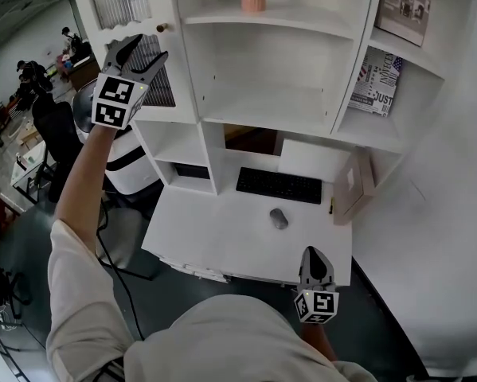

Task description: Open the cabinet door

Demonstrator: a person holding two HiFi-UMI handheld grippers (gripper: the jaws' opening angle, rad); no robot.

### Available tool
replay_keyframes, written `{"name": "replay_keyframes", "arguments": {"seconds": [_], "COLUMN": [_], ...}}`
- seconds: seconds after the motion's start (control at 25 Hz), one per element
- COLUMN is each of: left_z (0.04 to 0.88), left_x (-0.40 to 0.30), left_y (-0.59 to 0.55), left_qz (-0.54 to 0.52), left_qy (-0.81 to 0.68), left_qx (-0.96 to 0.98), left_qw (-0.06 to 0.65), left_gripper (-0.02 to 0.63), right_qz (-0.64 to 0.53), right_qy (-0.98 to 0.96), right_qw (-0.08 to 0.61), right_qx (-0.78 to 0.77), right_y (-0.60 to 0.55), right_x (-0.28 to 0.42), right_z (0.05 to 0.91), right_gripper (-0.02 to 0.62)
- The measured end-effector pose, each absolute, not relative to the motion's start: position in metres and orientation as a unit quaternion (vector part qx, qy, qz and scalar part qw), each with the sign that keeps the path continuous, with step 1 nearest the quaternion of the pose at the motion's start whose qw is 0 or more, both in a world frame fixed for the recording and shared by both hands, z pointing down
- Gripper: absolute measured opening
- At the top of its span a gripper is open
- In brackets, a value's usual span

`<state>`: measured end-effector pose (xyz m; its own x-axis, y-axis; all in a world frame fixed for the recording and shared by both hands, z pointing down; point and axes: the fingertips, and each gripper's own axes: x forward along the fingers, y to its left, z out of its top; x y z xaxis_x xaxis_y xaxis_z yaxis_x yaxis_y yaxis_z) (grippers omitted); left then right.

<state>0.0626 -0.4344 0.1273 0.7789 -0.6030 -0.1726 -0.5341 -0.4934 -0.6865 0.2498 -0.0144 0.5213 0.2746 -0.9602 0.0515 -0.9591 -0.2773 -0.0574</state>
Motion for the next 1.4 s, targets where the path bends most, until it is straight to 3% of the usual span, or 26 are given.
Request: {"name": "replay_keyframes", "arguments": {"seconds": [0.56,1.0,1.4], "left_z": [0.105,0.102,0.104], "left_x": [0.096,0.099,0.100], "left_y": [-0.458,-0.470,-0.469], "left_qz": [-0.079,-0.100,-0.129], "left_qy": [0.344,0.365,0.371], "left_qx": [-0.836,-0.813,-0.789], "left_qw": [0.421,0.442,0.472], "left_gripper": [0.209,0.089,0.077], "right_qz": [-0.050,-0.058,-0.059], "right_qy": [0.562,0.556,0.560], "right_qw": [0.011,0.015,0.014], "right_qx": [-0.825,-0.829,-0.826], "right_y": [0.014,0.015,0.008], "right_x": [0.276,0.284,0.287], "right_z": [0.531,0.539,0.541], "right_gripper": [0.003,0.003,0.003]}}
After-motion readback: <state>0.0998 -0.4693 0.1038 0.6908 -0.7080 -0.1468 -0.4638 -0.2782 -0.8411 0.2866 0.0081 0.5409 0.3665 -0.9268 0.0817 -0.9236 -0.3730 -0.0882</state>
